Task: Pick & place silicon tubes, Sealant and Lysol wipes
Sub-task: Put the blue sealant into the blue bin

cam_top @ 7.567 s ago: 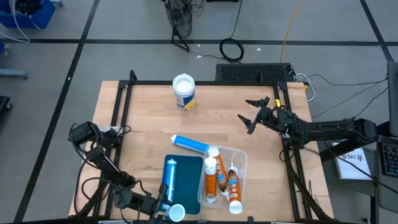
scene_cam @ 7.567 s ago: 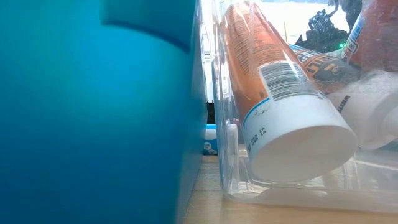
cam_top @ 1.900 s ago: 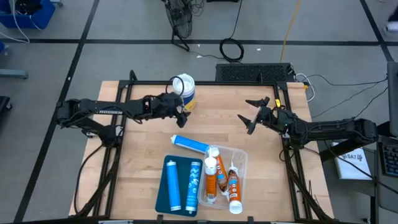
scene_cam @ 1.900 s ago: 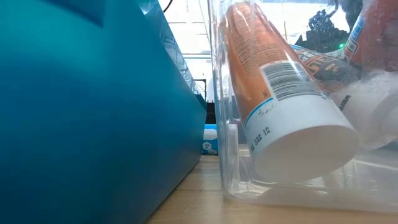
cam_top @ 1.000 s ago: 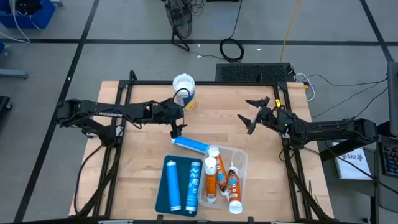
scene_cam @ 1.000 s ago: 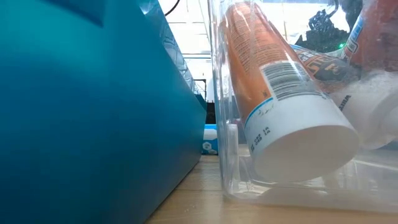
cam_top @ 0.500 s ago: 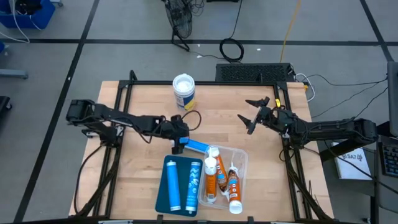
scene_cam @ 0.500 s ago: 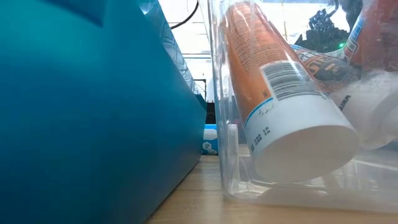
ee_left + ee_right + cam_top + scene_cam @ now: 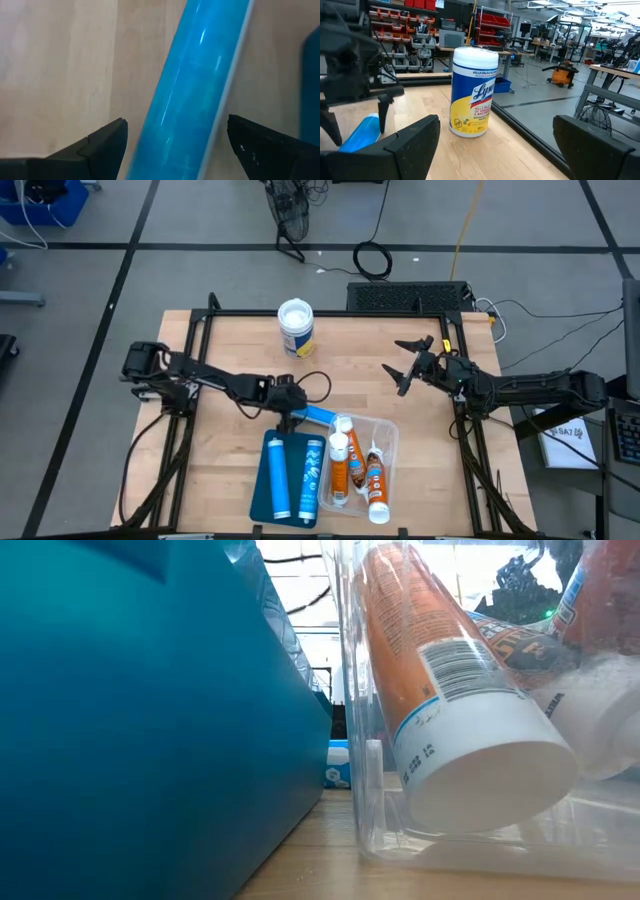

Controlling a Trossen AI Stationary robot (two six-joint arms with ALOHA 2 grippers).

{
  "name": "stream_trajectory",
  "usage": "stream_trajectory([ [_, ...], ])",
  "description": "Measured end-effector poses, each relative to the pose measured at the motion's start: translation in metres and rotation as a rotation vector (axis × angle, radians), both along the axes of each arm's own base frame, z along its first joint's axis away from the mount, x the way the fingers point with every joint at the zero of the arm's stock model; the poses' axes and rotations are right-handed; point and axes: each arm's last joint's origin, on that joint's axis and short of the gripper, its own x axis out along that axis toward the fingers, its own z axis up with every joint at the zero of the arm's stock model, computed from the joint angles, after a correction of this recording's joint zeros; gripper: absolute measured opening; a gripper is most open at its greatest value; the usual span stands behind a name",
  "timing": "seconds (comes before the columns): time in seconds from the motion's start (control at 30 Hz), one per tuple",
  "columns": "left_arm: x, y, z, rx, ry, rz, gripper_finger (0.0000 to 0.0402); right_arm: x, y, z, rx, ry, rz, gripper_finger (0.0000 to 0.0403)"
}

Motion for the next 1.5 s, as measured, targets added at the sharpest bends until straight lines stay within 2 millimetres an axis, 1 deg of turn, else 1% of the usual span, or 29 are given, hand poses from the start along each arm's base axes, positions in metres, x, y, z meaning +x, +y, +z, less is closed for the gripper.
stream_trajectory([
  [0.1, 0.003, 0.000, -0.010, -0.024, 0.020, 0.017, 0.0337, 0.000, 0.000, 0.000, 0.000, 0.000, 0.000, 0.0364],
  [0.27, 0.004, 0.000, -0.014, -0.082, 0.030, 0.104, 0.0337, 0.000, 0.000, 0.000, 0.000, 0.000, 0.000, 0.0364],
  [0.5, 0.004, 0.002, -0.015, -0.113, 0.023, 0.195, 0.0337, 0.000, 0.000, 0.000, 0.000, 0.000, 0.000, 0.0364],
  [0.77, 0.003, 0.014, -0.016, -0.146, 0.020, 0.314, 0.0337, 0.000, 0.000, 0.000, 0.000, 0.000, 0.000, 0.0364],
  [1.2, 0.002, 0.031, -0.017, -0.122, 0.009, 0.416, 0.0337, 0.000, 0.000, 0.000, 0.000, 0.000, 0.000, 0.0364],
  [1.5, 0.002, 0.037, -0.017, -0.133, 0.003, 0.449, 0.0337, 0.000, 0.000, 0.000, 0.000, 0.000, 0.000, 0.0364],
])
